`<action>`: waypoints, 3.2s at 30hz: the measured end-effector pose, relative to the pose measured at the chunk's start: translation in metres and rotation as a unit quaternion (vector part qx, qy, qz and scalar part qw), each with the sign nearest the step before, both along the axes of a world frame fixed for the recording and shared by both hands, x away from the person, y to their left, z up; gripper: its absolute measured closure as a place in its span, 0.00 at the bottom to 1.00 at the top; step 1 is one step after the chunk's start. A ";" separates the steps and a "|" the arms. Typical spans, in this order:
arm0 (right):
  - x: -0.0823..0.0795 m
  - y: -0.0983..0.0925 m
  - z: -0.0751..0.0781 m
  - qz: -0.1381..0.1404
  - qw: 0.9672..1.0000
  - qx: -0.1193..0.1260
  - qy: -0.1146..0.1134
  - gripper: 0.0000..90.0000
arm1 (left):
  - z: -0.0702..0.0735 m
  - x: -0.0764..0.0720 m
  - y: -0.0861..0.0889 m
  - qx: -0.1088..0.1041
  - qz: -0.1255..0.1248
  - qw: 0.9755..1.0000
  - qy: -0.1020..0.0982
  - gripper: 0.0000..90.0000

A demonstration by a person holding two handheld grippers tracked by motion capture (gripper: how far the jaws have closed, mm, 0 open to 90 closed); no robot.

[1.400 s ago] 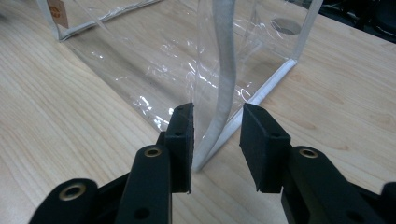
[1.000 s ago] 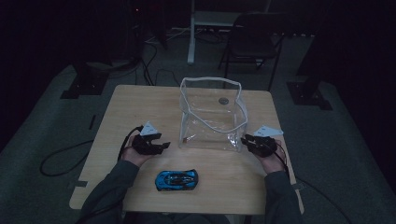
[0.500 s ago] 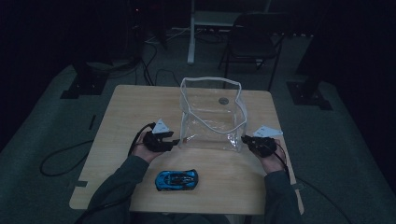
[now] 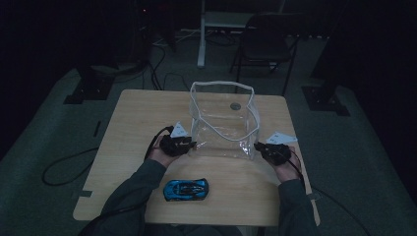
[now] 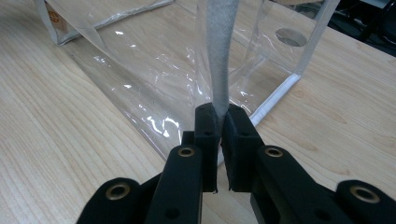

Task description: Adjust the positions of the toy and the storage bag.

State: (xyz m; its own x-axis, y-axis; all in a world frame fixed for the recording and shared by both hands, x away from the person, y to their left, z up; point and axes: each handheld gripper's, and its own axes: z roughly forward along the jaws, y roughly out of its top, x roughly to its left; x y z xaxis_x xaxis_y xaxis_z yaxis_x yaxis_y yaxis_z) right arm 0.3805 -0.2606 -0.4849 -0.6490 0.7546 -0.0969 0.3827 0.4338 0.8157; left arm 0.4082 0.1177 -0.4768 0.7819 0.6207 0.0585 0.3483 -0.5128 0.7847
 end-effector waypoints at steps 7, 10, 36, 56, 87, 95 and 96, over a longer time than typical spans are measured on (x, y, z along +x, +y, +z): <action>0.001 0.000 0.000 -0.001 1.000 0.002 0.000 0.94 | 0.002 -0.001 -0.002 0.014 -0.001 1.000 -0.011 0.97; 0.001 0.000 0.000 0.001 1.000 0.003 0.000 0.95 | 0.002 -0.002 -0.001 0.019 0.003 1.000 -0.015 0.97; 0.008 0.037 0.001 0.042 0.999 0.010 -0.003 0.95 | 0.003 -0.012 0.038 0.017 0.049 0.999 -0.019 0.97; 0.002 0.056 0.001 0.073 0.997 0.009 -0.006 0.95 | 0.003 -0.030 0.062 0.008 0.064 0.998 -0.023 0.97; -0.022 0.058 0.003 0.091 0.996 -0.011 -0.015 0.93 | 0.001 -0.052 0.065 0.010 0.043 0.999 -0.020 0.95; -0.048 0.054 0.016 0.101 0.994 -0.005 -0.041 0.71 | 0.008 -0.068 0.081 0.000 0.034 0.999 -0.016 0.70; -0.051 0.055 0.017 0.105 0.994 -0.004 -0.040 0.69 | 0.008 -0.070 0.083 0.001 0.033 0.999 -0.014 0.68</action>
